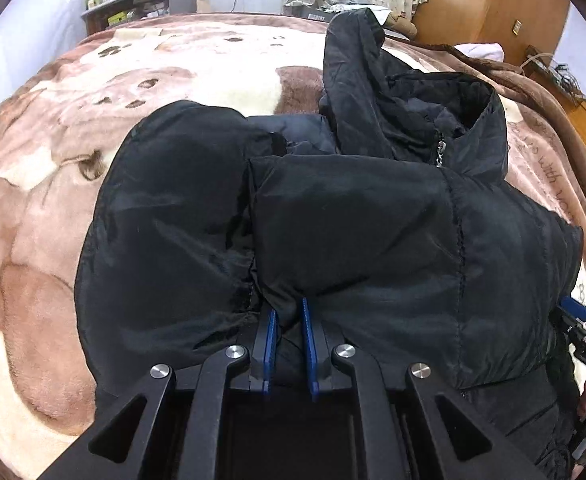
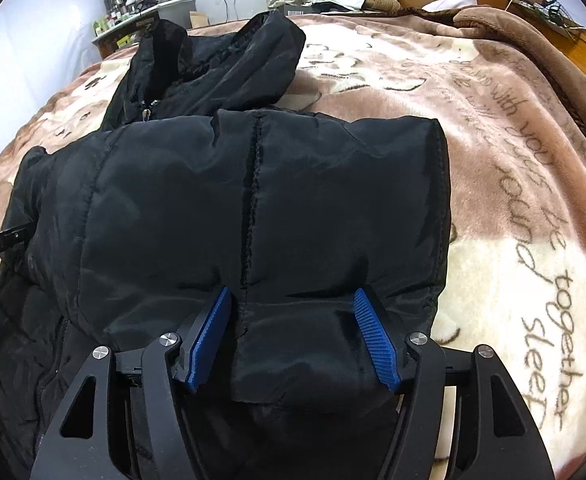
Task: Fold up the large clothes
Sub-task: 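Move both open grippers over the jacket toward the black hood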
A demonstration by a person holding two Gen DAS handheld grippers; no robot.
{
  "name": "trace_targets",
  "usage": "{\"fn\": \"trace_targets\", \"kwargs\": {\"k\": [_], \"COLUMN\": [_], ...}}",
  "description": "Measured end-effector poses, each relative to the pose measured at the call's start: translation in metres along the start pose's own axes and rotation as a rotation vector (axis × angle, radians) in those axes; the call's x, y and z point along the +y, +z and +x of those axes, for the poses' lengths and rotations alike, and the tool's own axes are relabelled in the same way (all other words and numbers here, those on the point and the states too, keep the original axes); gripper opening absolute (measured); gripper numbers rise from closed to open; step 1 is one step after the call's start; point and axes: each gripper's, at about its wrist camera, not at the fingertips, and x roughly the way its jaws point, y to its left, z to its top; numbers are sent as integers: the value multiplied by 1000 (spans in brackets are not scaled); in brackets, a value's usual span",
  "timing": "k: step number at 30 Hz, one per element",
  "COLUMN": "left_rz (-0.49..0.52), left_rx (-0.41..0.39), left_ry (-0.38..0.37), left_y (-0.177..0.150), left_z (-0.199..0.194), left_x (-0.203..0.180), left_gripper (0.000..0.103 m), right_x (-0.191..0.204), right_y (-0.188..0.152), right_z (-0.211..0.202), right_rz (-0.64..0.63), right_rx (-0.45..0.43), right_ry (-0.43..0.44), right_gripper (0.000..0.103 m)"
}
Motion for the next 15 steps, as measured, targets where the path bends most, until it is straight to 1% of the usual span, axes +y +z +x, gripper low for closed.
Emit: {"fn": "trace_targets", "kwargs": {"k": [2, 4, 5, 6, 7, 8, 9, 11, 12, 14, 15], "left_rz": [1, 15, 20, 21, 19, 20, 16, 10, 14, 37, 59], "left_rx": [1, -2, 7, 5, -7, -24, -48, -94, -117, -168, -181], "left_ry": [1, 12, 12, 13, 16, 18, 12, -2, -7, 13, 17], "left_y": [1, 2, 3, 3, 3, 3, 3, 5, 7, 12, 16], "left_z": [-3, -8, -12, -15, -22, -29, -37, -54, -63, -76, -78], "left_x": [0, -2, -1, 0, 2, 4, 6, 7, 6, -3, -10], "left_gripper": [15, 21, 26, 37, 45, 59, 66, 67, 67, 68, 72], "right_x": [0, 0, 0, 1, 1, 2, 4, 17, 22, 39, 46], "right_y": [2, 5, 7, 8, 11, 14, 16, 24, 26, 34, 36], "right_z": [0, -4, -10, -15, -26, -37, -44, -63, -67, -72, -69], "right_rz": [9, 14, 21, 28, 43, 54, 53, 1, -18, -71, -92], "right_rx": [12, 20, 14, 2, -33, -72, -96, -160, -174, -186, -177], "right_ry": [-6, -21, -34, -34, -11, 6, 4, 9, 12, 25, 32], "right_gripper": [65, 65, 65, 65, 65, 65, 65, 65, 65, 65, 65]}}
